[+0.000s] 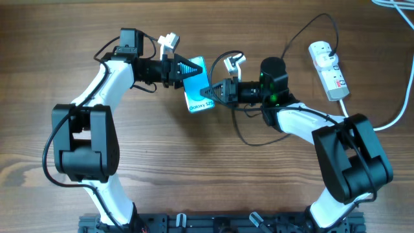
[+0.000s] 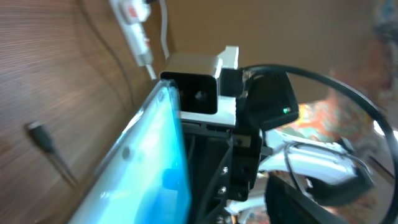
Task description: Plug charger to phone and switch on socket
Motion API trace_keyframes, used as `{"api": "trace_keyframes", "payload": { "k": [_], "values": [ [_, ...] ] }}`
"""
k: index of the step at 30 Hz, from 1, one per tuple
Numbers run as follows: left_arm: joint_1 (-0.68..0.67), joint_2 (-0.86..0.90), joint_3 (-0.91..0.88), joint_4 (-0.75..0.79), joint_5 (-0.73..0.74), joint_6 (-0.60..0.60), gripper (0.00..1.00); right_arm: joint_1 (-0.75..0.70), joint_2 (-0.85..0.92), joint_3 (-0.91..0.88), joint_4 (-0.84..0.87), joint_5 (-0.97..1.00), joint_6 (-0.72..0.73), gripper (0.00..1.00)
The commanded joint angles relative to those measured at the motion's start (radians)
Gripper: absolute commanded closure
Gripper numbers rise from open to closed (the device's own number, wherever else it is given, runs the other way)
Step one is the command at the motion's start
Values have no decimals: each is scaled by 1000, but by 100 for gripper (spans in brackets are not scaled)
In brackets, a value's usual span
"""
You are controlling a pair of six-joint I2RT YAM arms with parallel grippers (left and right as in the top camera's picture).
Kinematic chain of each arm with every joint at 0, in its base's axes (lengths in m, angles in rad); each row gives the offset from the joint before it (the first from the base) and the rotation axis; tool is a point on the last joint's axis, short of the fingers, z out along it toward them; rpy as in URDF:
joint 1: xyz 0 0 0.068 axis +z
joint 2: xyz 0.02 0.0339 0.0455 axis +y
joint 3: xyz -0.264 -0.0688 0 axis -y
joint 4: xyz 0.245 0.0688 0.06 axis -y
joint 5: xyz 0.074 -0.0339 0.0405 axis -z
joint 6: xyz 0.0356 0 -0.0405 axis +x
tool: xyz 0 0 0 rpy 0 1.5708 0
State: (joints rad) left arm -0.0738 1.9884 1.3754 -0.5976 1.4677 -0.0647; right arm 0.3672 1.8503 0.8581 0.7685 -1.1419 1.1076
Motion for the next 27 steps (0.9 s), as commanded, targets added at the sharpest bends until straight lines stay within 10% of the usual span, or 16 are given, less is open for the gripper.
{"api": "trace_keyframes", "payload": {
  "k": [1, 10, 17, 27],
  "values": [
    [-7, -24, 11, 13, 109, 0, 40, 17, 1, 17, 56, -54, 140, 96],
    [8, -25, 11, 62, 109, -50, 42, 18, 1, 17, 80, 252, 133, 96],
    [19, -25, 11, 311, 109, -298, 54, 39, 1, 17, 64, 253, 123, 96],
    [10, -25, 11, 324, 109, -311, 64, 46, 1, 17, 19, 206, 122, 96]
  ]
}}
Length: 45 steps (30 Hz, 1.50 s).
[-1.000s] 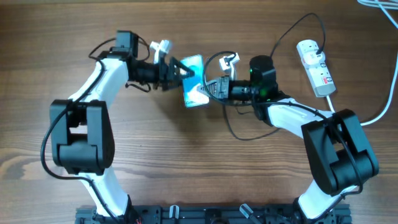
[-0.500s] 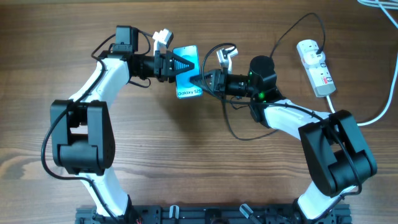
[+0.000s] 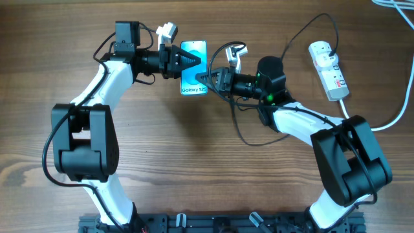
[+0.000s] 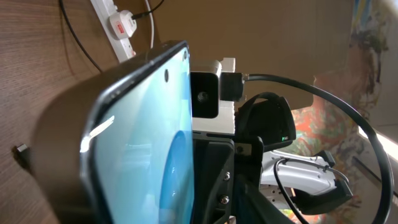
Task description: Plug charger to phone and switch on socket
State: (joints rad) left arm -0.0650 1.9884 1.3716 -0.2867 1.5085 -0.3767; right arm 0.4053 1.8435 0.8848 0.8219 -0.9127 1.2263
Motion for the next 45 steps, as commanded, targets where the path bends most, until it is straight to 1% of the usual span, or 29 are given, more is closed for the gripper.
{"api": "trace_keyframes", "payload": {
  "k": [1, 2, 8, 9, 10, 13, 24, 28, 32, 33, 36, 38, 40, 42, 44, 45],
  "values": [
    [-3, -25, 15, 13, 68, 1, 66, 8, 8, -10, -35, -30, 3, 96],
    [-11, -25, 15, 14, 68, 1, 68, 8, 8, -10, -43, -38, 3, 96],
    [-16, -25, 15, 14, 66, 2, 69, 8, 8, -10, -76, -99, -22, 96],
    [-16, -25, 14, 13, 66, 1, 72, 8, 8, -10, -82, -104, -23, 96],
    [-18, -25, 14, 4, 66, 1, 77, 8, 8, -10, -84, -105, -22, 96],
    [-25, -25, 14, -13, 67, 1, 79, 8, 8, -10, -82, -83, -20, 96],
    [-29, -25, 14, -17, 68, 1, 78, 8, 8, -10, -82, 52, -19, 96],
    [-29, -25, 14, -22, 68, 1, 72, 8, 8, -10, -82, 68, -18, 96],
    [-29, -25, 14, -24, 68, 1, 74, 8, 8, -10, -82, 74, -18, 96],
    [-29, -25, 14, -24, 68, 1, 77, 8, 8, -10, -82, 80, -18, 96],
    [-29, -25, 14, -24, 68, 1, 92, 8, 8, -10, -83, 73, -23, 96],
    [-29, -25, 14, -24, 68, 2, 96, 8, 8, -10, -84, 52, -60, 94],
    [-29, -25, 14, -23, 64, 2, 96, 8, 8, -10, -112, 44, -102, 83],
    [-29, -25, 14, -24, 0, 2, 96, 7, 8, -10, -166, 44, -170, 55],
    [-29, -25, 14, -56, -100, 2, 96, 6, 8, -10, -229, 41, -254, 48],
    [-29, -25, 14, -108, -204, 2, 96, 5, 8, -10, -266, 40, -294, 40]
  ]
}}
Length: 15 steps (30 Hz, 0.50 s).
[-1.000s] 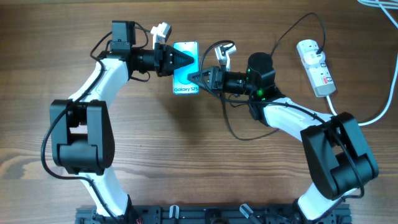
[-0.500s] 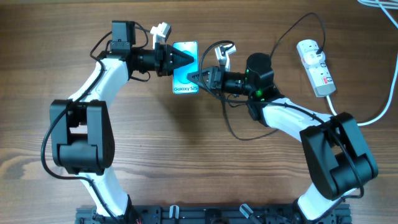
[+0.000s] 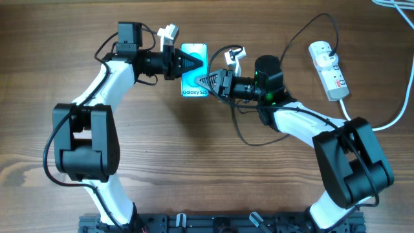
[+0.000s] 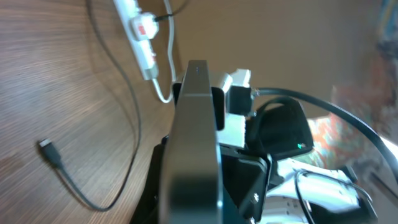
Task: Plug charger to phone and switch on socket
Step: 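Release the right gripper and hold the phone upright with the left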
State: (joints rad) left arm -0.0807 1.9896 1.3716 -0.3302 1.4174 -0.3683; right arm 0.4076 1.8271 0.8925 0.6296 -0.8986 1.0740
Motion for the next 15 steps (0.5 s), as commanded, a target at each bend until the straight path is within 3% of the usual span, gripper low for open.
{"api": "trace_keyframes", "payload": {
  "k": [1, 6, 8, 12, 15],
  "values": [
    [-13, -26, 14, -116, -214, -6, 96, 0, 24, -18, -117, 27, -181, 35],
    [-35, -26, 14, -412, -805, 27, 96, -35, 24, -18, -410, 86, -445, 18],
    [-51, -26, 14, -467, -927, 27, 96, -39, 24, -18, -491, 189, -505, 15],
    [-120, -26, 16, -496, -1134, 18, 96, -39, 24, -18, -512, 279, -505, 13],
    [-242, -26, 16, -541, -1420, -5, 96, -39, 24, -18, -513, 293, -504, 13]
  ]
}}
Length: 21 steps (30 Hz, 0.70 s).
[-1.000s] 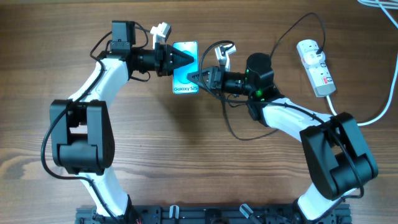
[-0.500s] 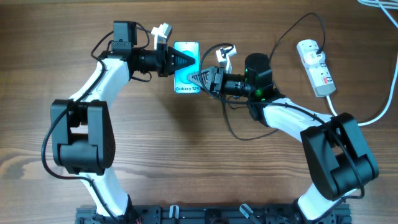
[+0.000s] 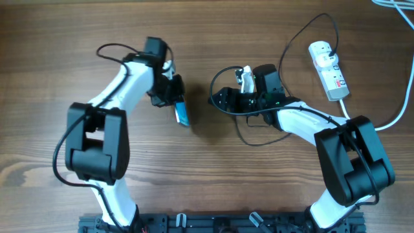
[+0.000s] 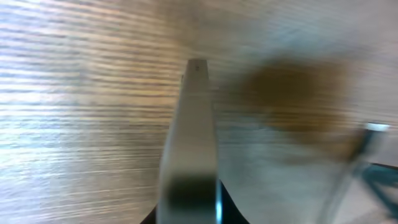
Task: Plug charger to phone and switch on socket
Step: 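Release the right gripper and hold the phone upright with the left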
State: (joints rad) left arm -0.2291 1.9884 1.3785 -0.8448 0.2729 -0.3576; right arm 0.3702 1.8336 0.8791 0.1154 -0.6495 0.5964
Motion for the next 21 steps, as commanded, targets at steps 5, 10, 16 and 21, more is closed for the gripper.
{"api": "trace_keyframes", "payload": {
  "k": [5, 10, 16, 21],
  "values": [
    [-208, -25, 10, -82, -401, -61, 96, -2, 18, -4, -12, 60, -21, 13],
    [-214, -25, 9, -113, -351, -100, 92, -2, 18, -4, -20, 68, -21, 13],
    [-214, -25, 9, -113, -301, -100, 83, -2, 18, -4, -21, 67, -21, 13],
    [-214, -25, 9, -134, -287, -101, 84, -2, 18, -4, -24, 67, -21, 12]
  ]
}}
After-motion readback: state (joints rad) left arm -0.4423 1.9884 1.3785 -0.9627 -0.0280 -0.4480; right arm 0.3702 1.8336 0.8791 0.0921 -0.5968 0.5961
